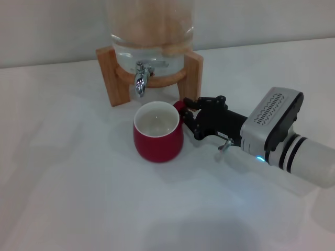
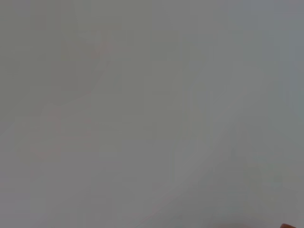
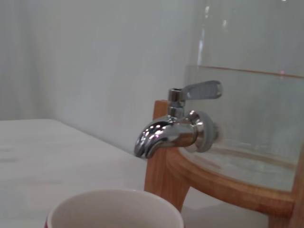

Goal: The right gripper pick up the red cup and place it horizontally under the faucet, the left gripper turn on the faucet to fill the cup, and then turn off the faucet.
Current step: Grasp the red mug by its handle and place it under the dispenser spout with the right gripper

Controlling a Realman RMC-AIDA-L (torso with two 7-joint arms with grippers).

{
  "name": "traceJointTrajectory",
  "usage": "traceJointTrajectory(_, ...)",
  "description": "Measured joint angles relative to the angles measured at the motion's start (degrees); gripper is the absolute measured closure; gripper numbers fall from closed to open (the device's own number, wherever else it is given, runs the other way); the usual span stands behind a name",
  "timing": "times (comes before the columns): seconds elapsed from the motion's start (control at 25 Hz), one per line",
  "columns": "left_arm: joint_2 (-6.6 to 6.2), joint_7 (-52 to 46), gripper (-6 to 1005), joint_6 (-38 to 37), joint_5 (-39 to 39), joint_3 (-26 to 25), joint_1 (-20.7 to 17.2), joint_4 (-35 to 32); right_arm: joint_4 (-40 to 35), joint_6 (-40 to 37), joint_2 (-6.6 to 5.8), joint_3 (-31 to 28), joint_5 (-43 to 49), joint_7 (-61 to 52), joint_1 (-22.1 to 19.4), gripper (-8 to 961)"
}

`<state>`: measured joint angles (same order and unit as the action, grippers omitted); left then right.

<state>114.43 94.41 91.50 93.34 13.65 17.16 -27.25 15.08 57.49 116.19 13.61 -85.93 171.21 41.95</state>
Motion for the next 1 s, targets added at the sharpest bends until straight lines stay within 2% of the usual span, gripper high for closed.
traceJointTrajectory(1.0,0.00,0.0,154,0.0,0.1,-0.1,-0.1,0.0,-1.5,0.6,-0.18,0.0,4.0,-1.4,0.4,723)
